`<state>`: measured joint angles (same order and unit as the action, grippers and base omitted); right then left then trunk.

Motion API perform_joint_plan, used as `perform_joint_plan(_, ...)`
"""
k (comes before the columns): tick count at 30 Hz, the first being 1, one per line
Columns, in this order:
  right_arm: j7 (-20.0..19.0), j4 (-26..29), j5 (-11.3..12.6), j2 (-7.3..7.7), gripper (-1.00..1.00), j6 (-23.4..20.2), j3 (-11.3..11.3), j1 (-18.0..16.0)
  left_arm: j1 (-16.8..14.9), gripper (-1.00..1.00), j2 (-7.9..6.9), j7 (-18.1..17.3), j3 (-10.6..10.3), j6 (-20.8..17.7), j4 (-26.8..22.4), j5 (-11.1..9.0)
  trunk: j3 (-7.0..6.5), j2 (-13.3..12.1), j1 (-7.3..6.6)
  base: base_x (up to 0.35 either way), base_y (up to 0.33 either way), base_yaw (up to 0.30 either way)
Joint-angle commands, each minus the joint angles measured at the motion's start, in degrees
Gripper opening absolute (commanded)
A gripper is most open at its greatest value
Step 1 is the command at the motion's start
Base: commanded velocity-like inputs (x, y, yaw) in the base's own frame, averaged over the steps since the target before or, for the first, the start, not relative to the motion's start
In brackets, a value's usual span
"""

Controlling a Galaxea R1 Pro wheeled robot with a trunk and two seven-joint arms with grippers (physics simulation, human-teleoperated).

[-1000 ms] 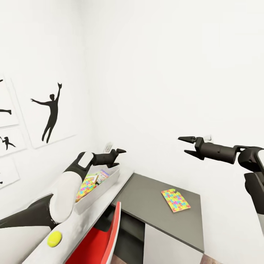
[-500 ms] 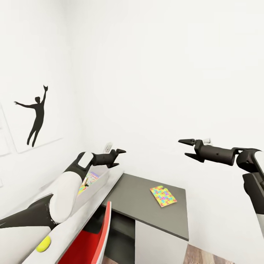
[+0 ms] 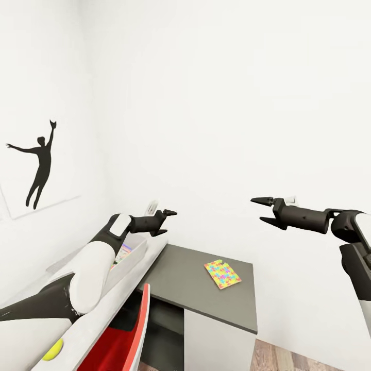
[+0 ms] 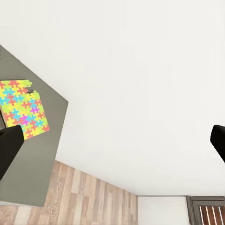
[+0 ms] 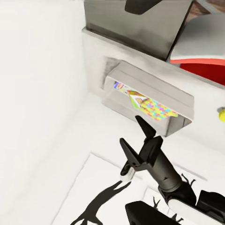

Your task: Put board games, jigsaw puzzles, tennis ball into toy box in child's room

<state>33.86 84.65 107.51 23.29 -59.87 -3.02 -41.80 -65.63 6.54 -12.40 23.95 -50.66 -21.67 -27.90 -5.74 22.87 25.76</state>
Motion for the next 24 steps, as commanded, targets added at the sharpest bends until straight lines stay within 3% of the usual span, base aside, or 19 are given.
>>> perform_joint_plan(1,0.6,-0.3,0.6,0.00,1.00,-0.1,0.0,0.0,0.0,1.00,0.06,-0.3,0.5,-0.3,0.0,0.5,0.11,0.1,0.02,-0.001,0.000,-0.007)
perform_joint_plan(15,0.6,-8.4,0.6,0.15,1.00,-0.1,0.3,0.0,0.0,1.00,0.11,-0.3,0.4,-0.2,0.0,0.5,1.38,0.1,0.02,-0.003,0.000,-0.001)
perform_joint_plan(24,0.6,-9.6,0.4,0.42,1.00,-0.1,0.3,0.0,0.0,1.00,0.13,-0.3,0.4,-0.2,0.0,0.5,2.22,0.1,0.02,-0.022,0.000,0.000)
